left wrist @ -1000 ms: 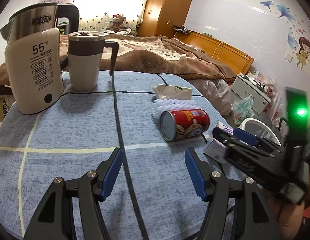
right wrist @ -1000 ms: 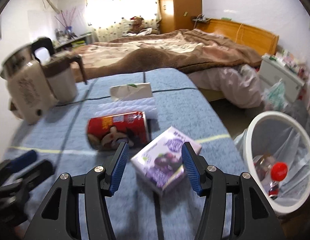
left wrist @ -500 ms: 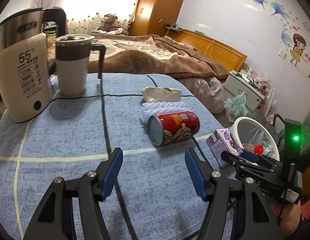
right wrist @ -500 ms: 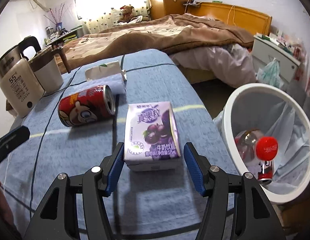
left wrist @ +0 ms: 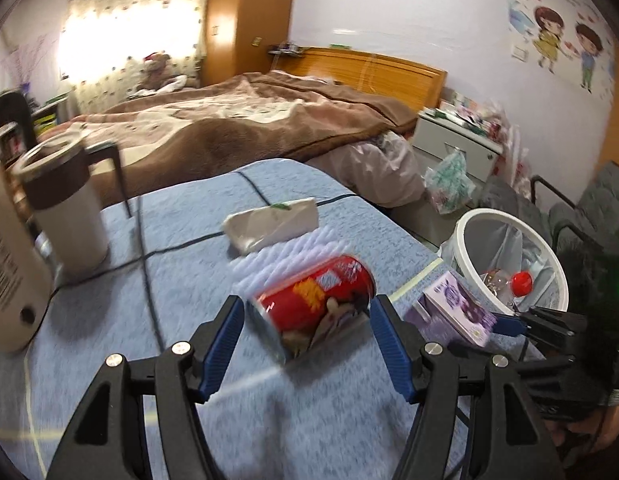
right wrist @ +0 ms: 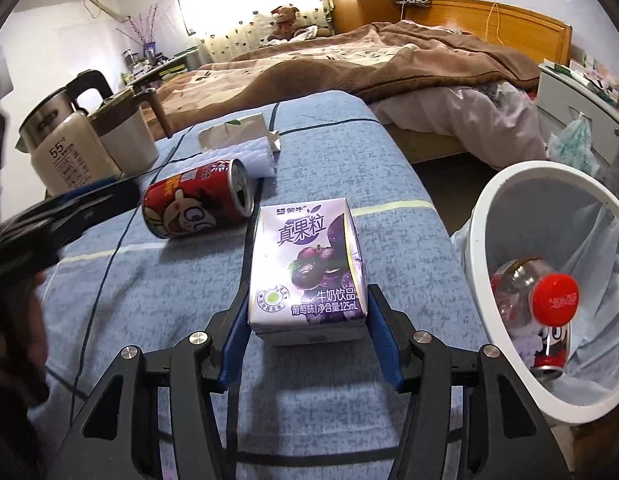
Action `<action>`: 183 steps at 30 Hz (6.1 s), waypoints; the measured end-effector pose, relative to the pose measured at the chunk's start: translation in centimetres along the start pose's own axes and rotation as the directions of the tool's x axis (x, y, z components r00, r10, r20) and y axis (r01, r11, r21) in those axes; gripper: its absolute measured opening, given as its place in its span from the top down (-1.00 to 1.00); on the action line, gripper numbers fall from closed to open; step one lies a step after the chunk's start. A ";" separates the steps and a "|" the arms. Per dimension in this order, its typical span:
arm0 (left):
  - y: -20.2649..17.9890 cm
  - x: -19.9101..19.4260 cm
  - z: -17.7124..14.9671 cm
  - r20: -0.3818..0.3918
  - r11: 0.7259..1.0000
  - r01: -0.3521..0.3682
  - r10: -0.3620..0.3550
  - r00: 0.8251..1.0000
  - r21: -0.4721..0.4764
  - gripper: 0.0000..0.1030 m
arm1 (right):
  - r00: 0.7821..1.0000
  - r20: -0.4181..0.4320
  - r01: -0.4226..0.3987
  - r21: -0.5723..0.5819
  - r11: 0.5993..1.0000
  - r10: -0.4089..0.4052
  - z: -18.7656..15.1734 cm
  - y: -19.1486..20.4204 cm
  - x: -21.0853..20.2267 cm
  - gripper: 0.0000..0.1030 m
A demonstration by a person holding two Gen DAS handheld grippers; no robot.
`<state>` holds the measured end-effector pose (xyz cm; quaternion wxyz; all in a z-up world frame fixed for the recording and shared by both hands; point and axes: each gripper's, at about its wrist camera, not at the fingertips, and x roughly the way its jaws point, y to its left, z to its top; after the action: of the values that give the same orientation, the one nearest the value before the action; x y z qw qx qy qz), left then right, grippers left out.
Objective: Collect trash
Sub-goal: 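Grasp the second red drink can with the left gripper, then carry can and juice box over the bin and open both grippers to drop them, then move both open grippers back over the bed toward the foam sleeve and tissue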
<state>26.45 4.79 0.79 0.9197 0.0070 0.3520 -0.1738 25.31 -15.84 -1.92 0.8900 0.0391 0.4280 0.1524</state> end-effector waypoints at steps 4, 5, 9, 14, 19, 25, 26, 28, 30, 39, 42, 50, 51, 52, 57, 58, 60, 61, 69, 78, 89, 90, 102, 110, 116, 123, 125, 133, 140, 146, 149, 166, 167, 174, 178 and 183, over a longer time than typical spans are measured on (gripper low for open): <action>0.0 2.0 0.8 -0.024 0.999 0.031 -0.030 0.999 0.034 -0.33 | 1.000 0.001 -0.013 0.008 1.000 0.013 -0.4 -0.5 -0.7 -0.08; 0.0 2.5 0.9 -0.036 0.998 0.038 -0.037 0.999 0.039 -0.33 | 1.000 0.000 -0.014 0.007 1.000 0.014 -0.5 -0.7 -0.8 -0.08; -0.8 3.0 0.5 -0.072 0.996 0.058 -0.053 0.996 0.068 -0.34 | 1.000 -0.002 -0.017 0.007 1.000 0.017 -0.7 -1.1 -1.0 -0.08; -2.9 3.0 -0.3 -0.103 0.989 0.072 -0.058 0.993 0.133 -0.34 | 1.000 0.002 -0.018 0.017 1.000 0.018 -0.7 -1.4 -1.2 -0.08; -3.9 3.7 -0.5 -0.112 0.988 0.036 -0.019 0.994 0.150 -0.34 | 1.000 0.012 -0.014 0.020 1.000 0.014 -0.7 -1.8 -1.7 -0.08; -4.5 4.7 -1.9 -0.163 0.985 -0.016 0.044 0.986 0.169 -0.07 | 1.000 0.017 -0.008 0.025 1.000 0.008 -0.7 -2.0 -1.9 -0.08; -4.5 4.7 -2.1 -0.162 0.987 -0.019 0.045 0.986 0.161 -0.06 | 1.000 0.018 -0.008 0.025 1.000 0.007 -0.7 -2.1 -1.9 -0.08; -4.5 4.5 -2.2 -0.155 0.989 -0.025 0.047 0.987 0.144 -0.05 | 1.000 0.022 -0.006 0.024 1.000 0.005 -0.8 -2.2 -2.1 -0.08; -4.5 4.2 -2.2 -0.147 0.991 -0.041 0.059 0.987 0.125 -0.05 | 1.000 0.023 -0.005 0.026 1.000 0.004 -0.8 -2.2 -2.2 -0.08; -4.6 1.6 -2.7 -0.097 0.995 -0.089 0.093 0.991 0.050 -0.05 | 0.999 0.047 -0.003 0.021 1.000 0.002 -1.0 -2.3 -3.6 -0.08; -5.1 0.6 -3.1 -0.085 0.996 -0.086 0.087 0.993 0.019 -0.05 | 0.998 0.057 -0.003 0.015 1.000 0.003 -1.2 -2.2 -4.3 -0.08; -6.3 -2.8 -4.2 -0.045 0.997 -0.052 0.050 0.998 -0.053 -0.05 | 0.996 0.088 0.015 -0.008 1.000 -0.014 -2.2 -2.0 -6.9 -0.08; -6.6 -3.2 -4.3 -0.039 0.997 -0.049 0.047 0.998 -0.057 -0.05 | 0.996 0.093 0.016 -0.010 1.000 -0.015 -2.2 -2.0 -7.3 -0.08; -6.8 -3.6 -4.3 -0.034 0.997 -0.045 0.043 0.999 -0.059 -0.05 | 0.995 0.100 0.019 -0.012 1.000 -0.018 -2.4 -2.0 -7.8 -0.08; -7.8 -4.6 -4.8 -0.019 0.997 -0.028 0.027 0.999 -0.075 -0.05 | 0.992 0.127 0.032 -0.015 0.999 -0.030 -3.0 -2.3 -9.6 -0.08; -8.0 -4.7 -4.8 -0.018 0.997 -0.026 0.025 1.000 -0.078 -0.05 | 0.991 0.130 0.034 -0.015 0.999 -0.032 -3.2 -2.3 -9.9 -0.08; -8.4 -5.0 -4.9 -0.013 0.996 -0.021 0.020 1.000 -0.082 -0.05 | 0.990 0.139 0.040 -0.013 0.999 -0.038 -3.4 -2.5 -10.7 -0.08; -8.6 -5.1 -4.9 -0.011 0.996 -0.019 0.018 1.000 -0.082 -0.05 | 0.989 0.142 0.041 -0.011 0.999 -0.039 -3.6 -2.7 -10.9 -0.08; -11.1 -5.2 -4.7 -0.005 0.998 0.009 -0.010 1.000 -0.063 -0.05 | 0.986 0.157 0.054 0.014 0.998 -0.056 -4.4 -4.2 -12.5 -0.08; -14.2 -3.9 -3.7 -0.012 0.999 0.048 -0.049 0.999 -0.023 -0.05 | 0.982 0.163 0.087 0.063 0.994 -0.096 -5.0 -7.1 -13.3 -0.08; -18.1 -0.8 -2.1 -0.036 0.994 0.101 -0.100 0.994 0.035 -0.05 | 0.975 0.153 0.143 0.133 0.981 -0.162 -5.1 -11.4 -13.5 -0.08; -18.4 -0.5 -1.9 -0.039 0.994 0.105 -0.104 0.994 0.040 -0.05 | 0.974 0.152 0.147 0.137 0.980 -0.168 -5.1 -11.7 -13.4 -0.08; -20.7 2.9 -0.7 -0.085 0.986 0.142 -0.135 0.987 0.085 -0.05 | 0.971 0.113 0.192 0.171 0.966 -0.212 -4.9 -14.8 -12.0 -0.08; -21.2 5.9 0.0 -0.136 0.981 0.173 -0.160 0.978 0.089 -0.05 | 0.968 0.078 0.221 0.175 0.959 -0.237 -4.5 -16.4 -10.7 -0.08; -21.4 7.1 0.3 -0.160 0.978 0.189 -0.174 0.972 0.085 -0.05 | 0.971 0.047 0.223 0.185 0.957 -0.235 -4.1 -17.5 -9.7 -0.09; -21.8 7.2 1.1 -0.134 0.973 0.221 -0.211 0.968 0.068 -0.29 | 0.969 0.057 0.224 0.206 0.953 -0.240 -4.1 -17.9 -9.3 -0.09; -21.7 6.9 1.1 -0.127 0.973 0.218 -0.208 0.970 0.072 -0.29 | 0.968 0.063 0.224 0.213 0.951 -0.242 -4.2 -18.1 -9.6 -0.09; -21.0 5.9 0.9 -0.119 0.974 0.218 -0.210 0.970 0.056 -0.29 | 0.965 0.080 0.228 0.218 0.949 -0.250 -4.6 -17.3 -10.7 -0.09; -20.6 4.4 0.6 -0.098 0.978 0.201 -0.196 0.976 0.051 -0.29 | 0.966 0.092 0.219 0.209 0.953 -0.242 -5.1 -16.3 -11.8 -0.09; -19.7 2.2 0.1 -0.069 0.985 0.171 -0.168 0.983 0.034 -0.29 | 0.970 0.125 0.182 0.197 0.963 -0.209 -5.2 -14.7 -13.1 -0.09; -19.0 1.0 -0.1 -0.056 0.988 0.150 -0.148 0.987 0.021 -0.29 | 0.973 0.139 0.157 0.180 0.971 -0.183 -5.3 -13.5 -13.5 -0.09; -14.0 -3.6 -3.5 -0.025 0.997 0.042 -0.044 0.999 -0.061 -0.29 | 0.987 0.146 0.063 0.067 0.996 -0.073 -5.7 -7.3 -13.6 -0.09; -13.6 -3.7 -3.8 -0.026 0.997 0.038 -0.039 0.999 -0.068 -0.29 | 0.987 0.145 0.057 0.060 0.997 -0.066 -5.7 -6.8 -13.4 -0.09; -11.3 -4.9 -4.9 -0.027 0.995 0.002 -0.005 1.000 -0.104 -0.29 | 0.990 0.136 0.020 0.015 1.000 -0.022 -5.7 -4.5 -13.0 -0.09; -10.0 -5.6 -5.0 -0.019 0.993 -0.018 0.016 1.000 -0.121 -0.29 | 0.992 0.128 -0.001 -0.007 1.000 0.002 -5.1 -3.3 -12.6 -0.09; -8.6 -6.0 -4.6 -0.013 0.991 -0.042 0.041 0.999 -0.129 -0.29 | 0.993 0.119 -0.015 -0.028 0.999 0.018 -4.3 -2.2 -12.1 -0.09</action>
<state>16.52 -0.81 2.21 0.9199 -0.0444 0.3669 -0.1315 15.38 -21.91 4.01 0.9132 0.0398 0.3714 0.1631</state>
